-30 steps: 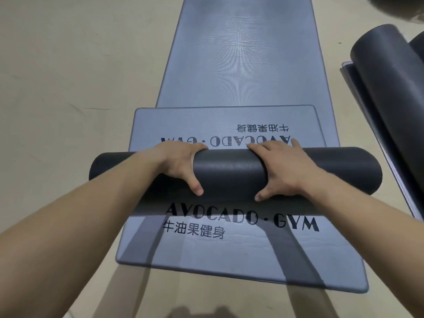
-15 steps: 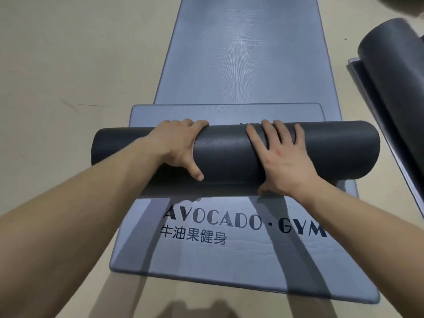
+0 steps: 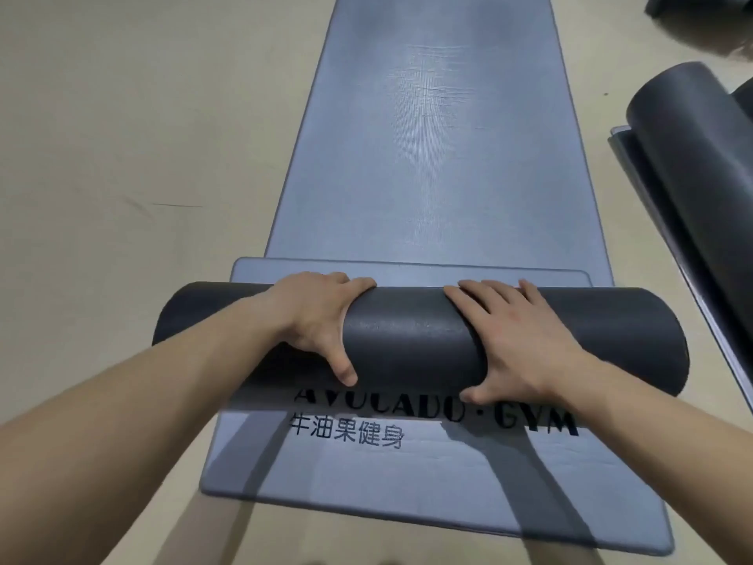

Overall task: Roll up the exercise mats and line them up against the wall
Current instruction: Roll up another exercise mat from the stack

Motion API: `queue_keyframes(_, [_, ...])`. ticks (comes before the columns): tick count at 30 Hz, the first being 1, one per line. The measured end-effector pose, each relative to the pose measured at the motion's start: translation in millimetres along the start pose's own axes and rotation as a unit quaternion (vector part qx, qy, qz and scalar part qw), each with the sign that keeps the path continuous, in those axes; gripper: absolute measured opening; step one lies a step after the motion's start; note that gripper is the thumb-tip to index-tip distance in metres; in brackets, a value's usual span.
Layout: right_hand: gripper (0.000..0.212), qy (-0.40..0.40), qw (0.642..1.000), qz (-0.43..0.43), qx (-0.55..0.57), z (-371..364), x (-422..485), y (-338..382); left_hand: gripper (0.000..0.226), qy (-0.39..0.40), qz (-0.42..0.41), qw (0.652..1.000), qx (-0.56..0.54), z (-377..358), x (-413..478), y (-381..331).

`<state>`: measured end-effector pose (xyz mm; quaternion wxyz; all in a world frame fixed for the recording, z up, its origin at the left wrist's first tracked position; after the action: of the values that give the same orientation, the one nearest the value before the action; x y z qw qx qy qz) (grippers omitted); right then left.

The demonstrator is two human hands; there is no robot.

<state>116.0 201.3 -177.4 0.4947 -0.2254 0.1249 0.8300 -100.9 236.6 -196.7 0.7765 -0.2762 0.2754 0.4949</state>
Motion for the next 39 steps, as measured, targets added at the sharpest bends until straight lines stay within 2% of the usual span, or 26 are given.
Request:
queue_keyframes(2, [0.157, -0.053, 0.998, -0.026, -0.023, -12.3, -10.5, 6.2, 0.146, 0.025, 0.001, 0.998, -0.063, 7.1, 7.8, 6.8])
queue_keyframes(3, [0.157, -0.069, 0.997, -0.033, -0.021, -12.8, -9.9, 5.9, 0.146, 0.022, -0.002, 0.998, -0.060, 10.6, 9.4, 8.3])
queue_keyframes(6, [0.145, -0.032, 0.999, -0.022, -0.004, 6.9, 8.7, -2.8, 0.143, -0.089, 0.007, 0.994, 0.060, 16.0, -9.3, 10.8])
queue_keyframes(8, [0.143, 0.007, 1.000, -0.005, 0.020, 25.7, 28.4, -15.0, 0.143, -0.145, 0.017, 0.985, 0.095, 9.1, -21.8, 11.1])
queue_keyframes(10, [0.144, 0.056, 0.997, -0.002, 0.059, 37.9, 46.6, -27.2, 0.142, -0.134, 0.030, 0.989, 0.064, 14.0, -15.9, 20.4])
queue_keyframes(12, [0.145, 0.072, 0.994, -0.019, 0.084, 42.5, 59.4, -35.0, 0.138, -0.111, 0.035, 0.993, 0.007, 34.1, -1.0, 29.9])
queue_keyframes(15, [0.145, -0.004, 0.998, -0.054, 0.039, 44.8, 59.6, -26.8, 0.135, -0.071, 0.041, 0.996, -0.021, 53.5, 9.3, 33.8])
queue_keyframes(19, [0.133, -0.093, 0.994, -0.050, 0.023, 44.2, 40.7, -35.3, 0.122, -0.070, 0.078, 0.994, -0.039, 34.5, 1.1, 18.2])
queue_keyframes(23, [0.117, -0.149, 0.969, -0.169, 0.100, 35.6, -3.9, -71.7, 0.106, -0.063, 0.117, 0.975, -0.180, -5.0, -15.3, -20.9])
queue_keyframes(25, [0.105, -0.142, 0.940, -0.229, 0.209, 7.4, -28.8, -77.5, 0.104, -0.084, 0.119, 0.963, -0.229, -19.1, -20.5, -49.1])
queue_keyframes(26, [0.096, -0.112, 0.915, -0.249, 0.296, -16.3, -37.0, -76.4, 0.102, -0.095, 0.115, 0.958, -0.246, -22.8, -22.8, -64.2])
queue_keyframes(27, [0.087, -0.074, 0.873, -0.261, 0.405, -41.1, -43.7, -72.4, 0.100, -0.105, 0.109, 0.954, -0.260, -24.8, -24.8, -79.2])
queue_keyframes(28, [0.079, -0.045, 0.809, -0.268, 0.520, -64.4, -48.8, -66.0, 0.096, -0.115, 0.103, 0.950, -0.270, -26.2, -25.1, -92.6])
queue_keyframes(30, [0.069, -0.048, 0.669, -0.273, 0.690, -90.4, -58.1, -58.7, 0.089, -0.133, 0.094, 0.946, -0.281, -23.8, -25.6, -116.0])
queue_keyframes(31, [0.068, -0.066, 0.633, -0.264, 0.725, -91.1, -60.6, -59.7, 0.086, -0.139, 0.093, 0.944, -0.286, -21.5, -24.3, -125.7])
queue_keyframes(32, [0.076, -0.078, 0.615, -0.249, 0.744, -87.2, -61.8, -61.8, 0.084, -0.142, 0.092, 0.940, -0.296, -19.7, -21.4, -134.5])
queue_keyframes(34, [0.093, -0.097, 0.612, -0.225, 0.752, -80.6, -65.4, -74.1, 0.079, -0.142, 0.080, 0.931, -0.327, -15.2, -11.4, -153.6])
queue_keyframes(36, [0.091, -0.127, 0.612, -0.228, 0.747, -78.7, -71.6, -100.0, 0.076, -0.140, 0.062, 0.920, -0.360, -9.4, 4.6, -178.5])
queue_keyframes(39, [0.076, -0.169, 0.617, -0.252, 0.726, -79.2, -77.0, -155.1, 0.083, -0.142, 0.030, 0.899, -0.413, -1.4, 34.3, -226.1])
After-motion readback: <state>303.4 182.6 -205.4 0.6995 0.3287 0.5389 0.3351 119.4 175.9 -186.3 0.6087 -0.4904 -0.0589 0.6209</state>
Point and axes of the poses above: each hand's wrist, its own x-axis towards the middle knuckle, its own z-axis out of the back of the hand, y = z × x, the point moved 8 cm from there along x, towards the middle knuckle, and after that the axes turned 4 degrees about y, right-handed, at the moved point
